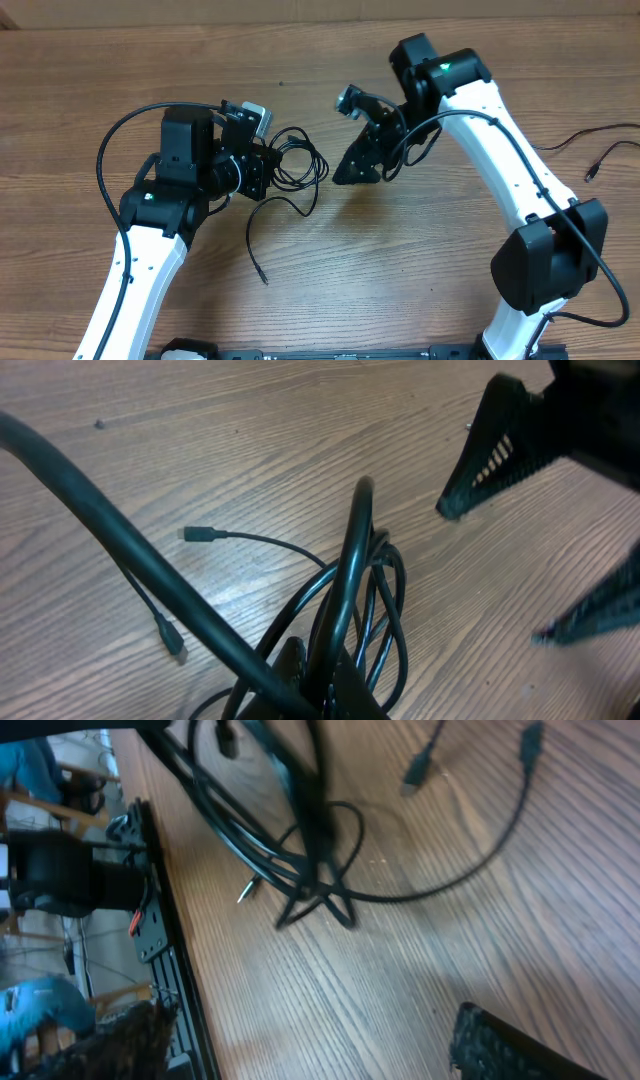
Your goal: Untangle cables
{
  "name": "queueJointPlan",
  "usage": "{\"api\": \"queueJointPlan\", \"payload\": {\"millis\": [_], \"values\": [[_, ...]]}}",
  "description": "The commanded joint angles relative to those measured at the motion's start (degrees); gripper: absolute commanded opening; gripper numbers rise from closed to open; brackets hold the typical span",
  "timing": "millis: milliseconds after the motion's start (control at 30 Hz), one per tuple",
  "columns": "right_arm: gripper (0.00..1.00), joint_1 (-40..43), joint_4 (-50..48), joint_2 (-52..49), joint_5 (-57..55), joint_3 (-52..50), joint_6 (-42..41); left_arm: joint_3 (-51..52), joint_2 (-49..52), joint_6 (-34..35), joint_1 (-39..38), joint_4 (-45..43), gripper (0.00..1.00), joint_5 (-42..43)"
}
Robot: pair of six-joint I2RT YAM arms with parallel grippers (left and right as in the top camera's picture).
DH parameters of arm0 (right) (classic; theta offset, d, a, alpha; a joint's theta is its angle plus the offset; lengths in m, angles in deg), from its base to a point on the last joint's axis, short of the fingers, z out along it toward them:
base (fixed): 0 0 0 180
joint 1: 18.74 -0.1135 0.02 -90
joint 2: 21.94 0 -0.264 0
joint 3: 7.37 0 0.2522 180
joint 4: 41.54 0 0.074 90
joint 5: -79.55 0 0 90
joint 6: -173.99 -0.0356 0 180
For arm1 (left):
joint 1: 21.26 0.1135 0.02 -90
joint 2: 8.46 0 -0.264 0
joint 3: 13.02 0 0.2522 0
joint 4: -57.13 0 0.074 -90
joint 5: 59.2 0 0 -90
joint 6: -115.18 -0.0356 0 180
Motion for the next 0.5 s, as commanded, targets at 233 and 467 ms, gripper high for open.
{"api": "queueJointPlan", "payload": {"millis": [233,467], "values": [[0.67,-3.5,-2.6,2.3,2.8,0.8,2.0,-1.0,0.1,10.0,-0.4,1.3,0.04,3.3],[0.55,-3.5,-5.1,2.3,5.1,0.8,1.8,-1.0,0.1,12.1,-0.4,1.5,0.04,7.8]]}}
